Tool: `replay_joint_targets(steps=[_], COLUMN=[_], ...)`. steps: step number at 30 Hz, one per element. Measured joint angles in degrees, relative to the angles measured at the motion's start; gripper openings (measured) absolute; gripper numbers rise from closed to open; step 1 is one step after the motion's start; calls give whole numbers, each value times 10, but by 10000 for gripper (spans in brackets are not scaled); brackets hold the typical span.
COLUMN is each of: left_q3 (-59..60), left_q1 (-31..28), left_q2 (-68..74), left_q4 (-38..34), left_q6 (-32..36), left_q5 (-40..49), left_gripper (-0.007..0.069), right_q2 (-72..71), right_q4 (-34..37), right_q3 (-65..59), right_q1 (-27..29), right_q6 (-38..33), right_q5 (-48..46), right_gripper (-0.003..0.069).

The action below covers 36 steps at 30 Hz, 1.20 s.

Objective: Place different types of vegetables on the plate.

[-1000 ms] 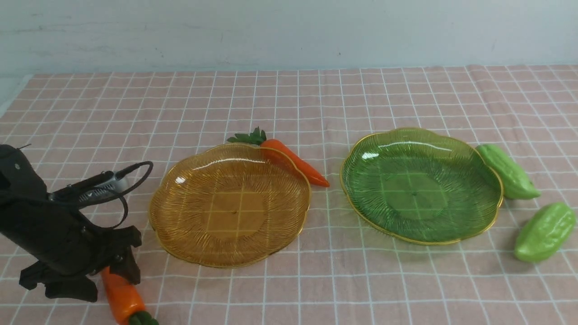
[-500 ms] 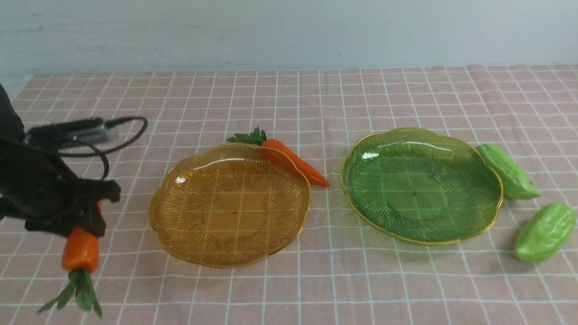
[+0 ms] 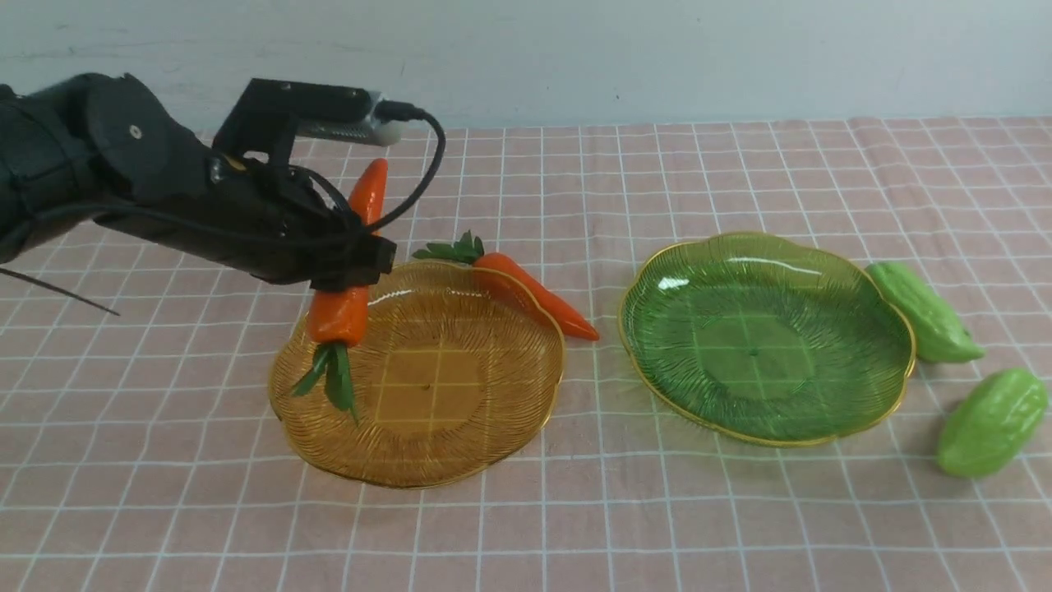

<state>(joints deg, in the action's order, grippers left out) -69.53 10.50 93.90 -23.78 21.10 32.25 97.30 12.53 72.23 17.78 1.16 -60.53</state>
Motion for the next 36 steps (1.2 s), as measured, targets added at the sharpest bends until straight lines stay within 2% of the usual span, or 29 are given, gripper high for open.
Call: replay_joint_targets(steps=[1,4,5,6,7,8,9,11,14,16,18,19,22,24,25,29,31,36], left_q3=[0,-1,-2,-2,-4,-4,-5,-6,-7,-7,-7,-7,-7,-7,-7,-7,-7,-7], left_q1=[1,1,1,1,1,1,1,1,1,1,1,1,1,1,1,1,1,1], left_q2=[10,30,35,40,47,48,49,49,49,45,33,26,2,-16,-23,-33,-33,-32], left_q4=[0,0,0,0,0,0,0,0,0,0,0,0,0,1,1,0,0,1], left_q6=[1,4,4,4,5,5,7,7,6,-1,-15,-24,-41,-42,-42,-42,-42,-42], left_q5=[-5,-11,-13,-13,-12,-12,-8,-3,4,9,14,16,17,17,17,17,17,18], left_gripper=[267,341,375,412,474,491,536,595,593,526,435,383,211,89,51,4,-3,-4], right_q2=[16,45,61,71,89,93,111,130,146,148,148,148,142,126,115,88,85,124], right_q4=[1,2,2,1,-2,-4,-14,-29,-37,-50,-73,-89,-118,-115,-101,-37,13,53], right_q3=[0,1,1,1,1,1,1,1,1,7,24,39,81,112,124,148,165,184], right_q1=[-5,-16,-24,-30,-40,-43,-54,-64,-72,-72,-72,-72,-71,-71,-72,-87,-121,-193], right_q6=[2,13,21,26,35,39,49,58,67,69,68,69,69,69,69,55,23,-23], right_q5=[8,19,24,25,28,29,29,30,32,22,-9,-35,-82,-86,-87,-92,-82,-39], right_gripper=[316,430,489,517,584,599,647,678,676,588,426,400,419,419,419,419,419,419])
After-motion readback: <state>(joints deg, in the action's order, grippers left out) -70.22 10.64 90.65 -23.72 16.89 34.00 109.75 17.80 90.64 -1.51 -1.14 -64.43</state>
